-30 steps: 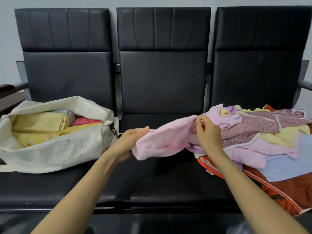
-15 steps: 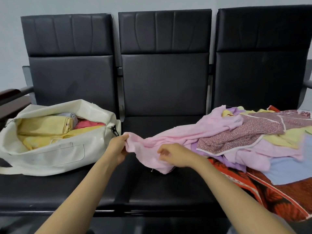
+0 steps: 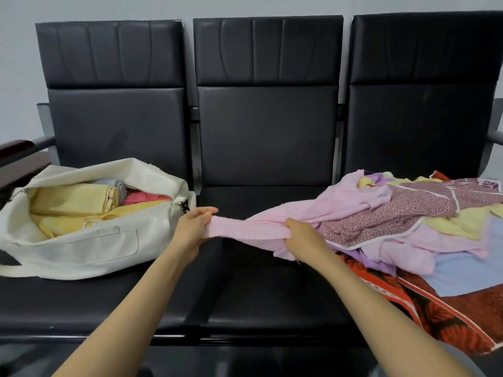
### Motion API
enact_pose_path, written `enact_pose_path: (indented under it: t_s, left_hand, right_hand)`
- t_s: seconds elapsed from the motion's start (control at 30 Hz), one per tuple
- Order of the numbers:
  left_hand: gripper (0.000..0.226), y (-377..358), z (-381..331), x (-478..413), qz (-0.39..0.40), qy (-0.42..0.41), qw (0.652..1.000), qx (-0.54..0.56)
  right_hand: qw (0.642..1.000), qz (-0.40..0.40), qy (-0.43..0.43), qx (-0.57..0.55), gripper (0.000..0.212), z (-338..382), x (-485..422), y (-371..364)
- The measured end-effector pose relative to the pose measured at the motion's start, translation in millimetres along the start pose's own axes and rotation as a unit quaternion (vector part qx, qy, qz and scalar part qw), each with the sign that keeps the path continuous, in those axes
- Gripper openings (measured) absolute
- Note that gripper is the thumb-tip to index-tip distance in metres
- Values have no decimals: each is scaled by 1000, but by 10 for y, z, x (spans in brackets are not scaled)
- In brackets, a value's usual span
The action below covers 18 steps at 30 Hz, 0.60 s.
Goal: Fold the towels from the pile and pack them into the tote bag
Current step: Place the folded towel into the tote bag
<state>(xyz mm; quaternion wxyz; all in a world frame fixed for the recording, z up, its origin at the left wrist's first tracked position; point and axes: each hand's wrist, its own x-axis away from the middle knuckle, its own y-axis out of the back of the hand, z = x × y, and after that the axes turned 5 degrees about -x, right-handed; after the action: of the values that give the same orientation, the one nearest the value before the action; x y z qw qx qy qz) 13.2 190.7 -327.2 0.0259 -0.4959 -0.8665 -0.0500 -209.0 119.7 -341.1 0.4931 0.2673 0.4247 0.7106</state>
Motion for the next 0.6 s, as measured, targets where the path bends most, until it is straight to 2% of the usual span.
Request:
enact_pose_path:
  t_s: [0.13,0.23,0.3,0.37,0.5,0.6]
  left_hand:
    - [21,17,15,9,6,15,1000,24]
    - [15,101,-8,-35,-15,12,999,27]
    - [7,159,15,-58,-13,-1,999,-41]
    - [13,176,61,-45,11,-21,993,-113]
    - [12,98,35,64,57,-89,983,-148]
    - [21,137,-2,97,144,-116,945,-269]
  right_hand:
    - [997,-62,-39,-17,24,-180,-72,253]
    - [986,-118,-49,-103,23,-346,-56,445]
    - [974,-140,-45,-171,24,-406,-18,542]
    - [967,-132,-27,-214,25,-416,24,595]
    - [957,-140,-26,-254,25,-444,93,645]
    - [955,-144,-38,-257,30,-521,158,714]
